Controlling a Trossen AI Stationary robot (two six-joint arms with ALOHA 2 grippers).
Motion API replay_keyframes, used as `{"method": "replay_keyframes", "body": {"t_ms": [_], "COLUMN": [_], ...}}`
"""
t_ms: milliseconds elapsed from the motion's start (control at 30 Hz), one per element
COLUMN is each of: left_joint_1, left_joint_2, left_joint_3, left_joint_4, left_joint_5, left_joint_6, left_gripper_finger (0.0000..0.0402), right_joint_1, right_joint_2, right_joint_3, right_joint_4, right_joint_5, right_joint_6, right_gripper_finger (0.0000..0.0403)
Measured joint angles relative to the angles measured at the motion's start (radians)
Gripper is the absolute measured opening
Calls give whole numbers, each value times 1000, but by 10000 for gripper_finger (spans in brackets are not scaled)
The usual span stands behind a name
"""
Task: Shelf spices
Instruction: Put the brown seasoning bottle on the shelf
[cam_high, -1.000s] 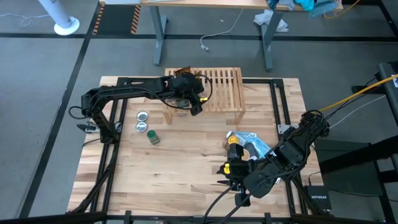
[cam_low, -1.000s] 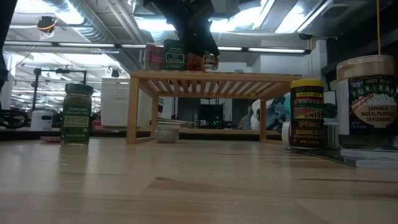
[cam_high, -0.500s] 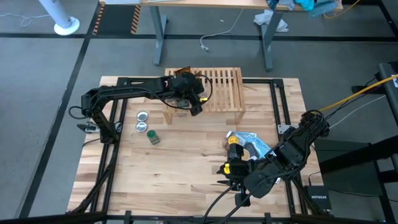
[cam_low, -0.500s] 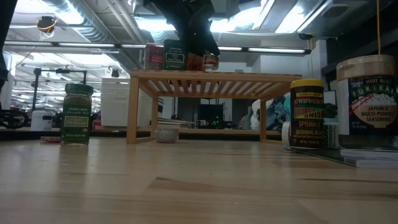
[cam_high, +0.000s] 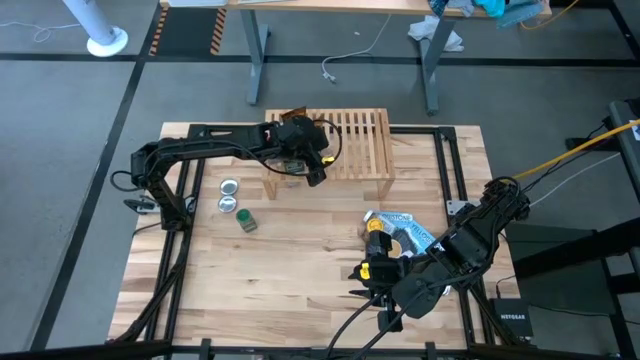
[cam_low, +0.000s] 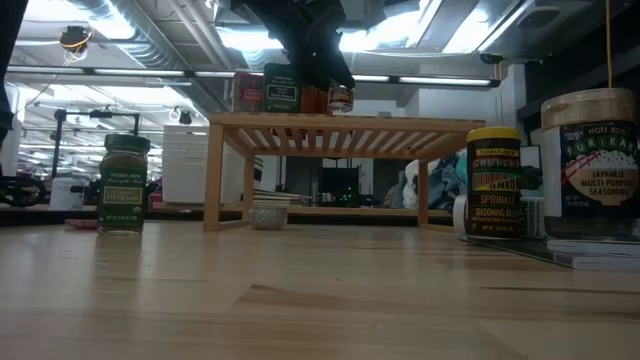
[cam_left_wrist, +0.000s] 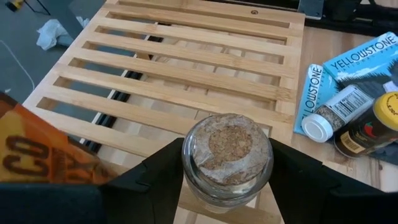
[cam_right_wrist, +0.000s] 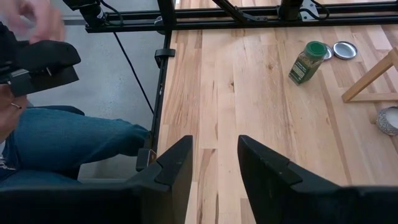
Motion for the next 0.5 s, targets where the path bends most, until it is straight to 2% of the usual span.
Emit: {"method": "replay_keyframes", "body": {"t_ms": [500], "left_joint_1": [0], "left_joint_2": [0], "left_joint_3": [0], "left_joint_4": [-1], "left_joint_5": [-1], "left_joint_6": [-12], "left_gripper_finger": [203], "right_joint_1": [0], "right_joint_2": [0], "right_joint_3": [0], "right_joint_4": [0], "right_joint_5": [0], "right_joint_6": [0], "right_gripper_finger": [134]}}
